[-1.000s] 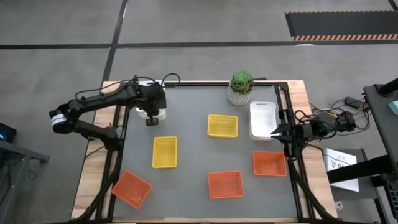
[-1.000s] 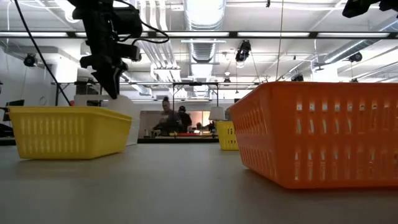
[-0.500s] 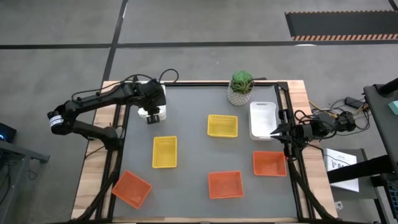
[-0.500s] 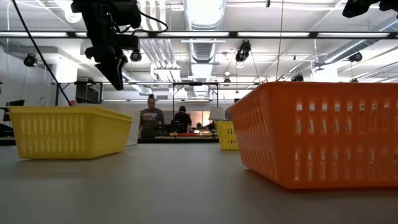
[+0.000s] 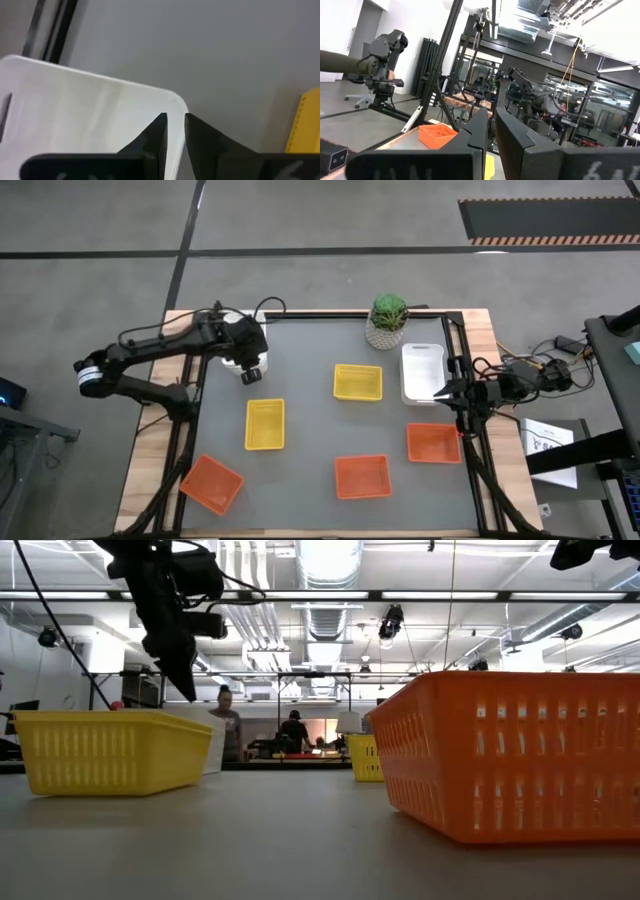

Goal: Stack baskets by color
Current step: Stack the middle orange bin on top of the right orange bin

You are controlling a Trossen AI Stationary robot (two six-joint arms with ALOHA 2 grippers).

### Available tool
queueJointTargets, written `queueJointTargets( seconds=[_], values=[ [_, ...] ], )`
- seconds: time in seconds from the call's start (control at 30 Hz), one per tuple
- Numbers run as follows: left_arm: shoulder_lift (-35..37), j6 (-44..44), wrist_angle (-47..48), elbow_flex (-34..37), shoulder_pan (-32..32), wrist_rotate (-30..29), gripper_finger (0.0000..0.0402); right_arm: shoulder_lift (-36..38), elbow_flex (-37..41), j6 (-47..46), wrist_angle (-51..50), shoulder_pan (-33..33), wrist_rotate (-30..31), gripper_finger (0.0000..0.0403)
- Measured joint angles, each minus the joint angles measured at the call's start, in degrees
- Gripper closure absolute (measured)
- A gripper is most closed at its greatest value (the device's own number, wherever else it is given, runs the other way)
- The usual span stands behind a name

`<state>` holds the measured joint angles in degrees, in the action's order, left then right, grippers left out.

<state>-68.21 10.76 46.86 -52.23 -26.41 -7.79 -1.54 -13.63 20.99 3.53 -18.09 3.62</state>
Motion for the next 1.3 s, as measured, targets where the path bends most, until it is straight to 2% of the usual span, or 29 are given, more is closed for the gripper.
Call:
queueJointTargets(
  seconds=[0.23,0.37,0.53,0.63,0.9,1.1,1.3],
  values=[
    [0.6,-5.5,-0.3,1.1,1.0,-0.3,0.0375,0.0,0.0,0.0,0.0,0.0,0.0,0.0376],
    [2.5,-8.0,-1.5,0.7,4.3,-1.2,0.0382,0.0,0.0,0.0,0.0,0.0,0.0,0.0376],
    [5.7,-13.4,-8.3,1.4,10.0,-2.2,0.0384,0.0,0.0,-0.4,0.0,0.0,0.0,0.0376],
    [6.9,-16.1,-15.1,2.4,14.7,-2.4,0.0385,0.0,0.0,-1.0,0.0,0.0,0.0,0.0376],
    [5.3,-18.2,-37.6,6.1,28.3,-9.8,0.0385,0.0,0.0,-4.2,0.2,0.0,0.1,0.0376],
    [0.8,-17.1,-54.1,9.0,34.6,-10.9,0.0385,-0.3,0.0,-7.3,1.2,0.0,0.2,0.0376],
    [-6.8,-13.0,-76.0,12.4,38.4,-11.0,0.0385,-4.0,0.0,-8.6,4.1,0.0,0.2,0.0376]
  ],
)
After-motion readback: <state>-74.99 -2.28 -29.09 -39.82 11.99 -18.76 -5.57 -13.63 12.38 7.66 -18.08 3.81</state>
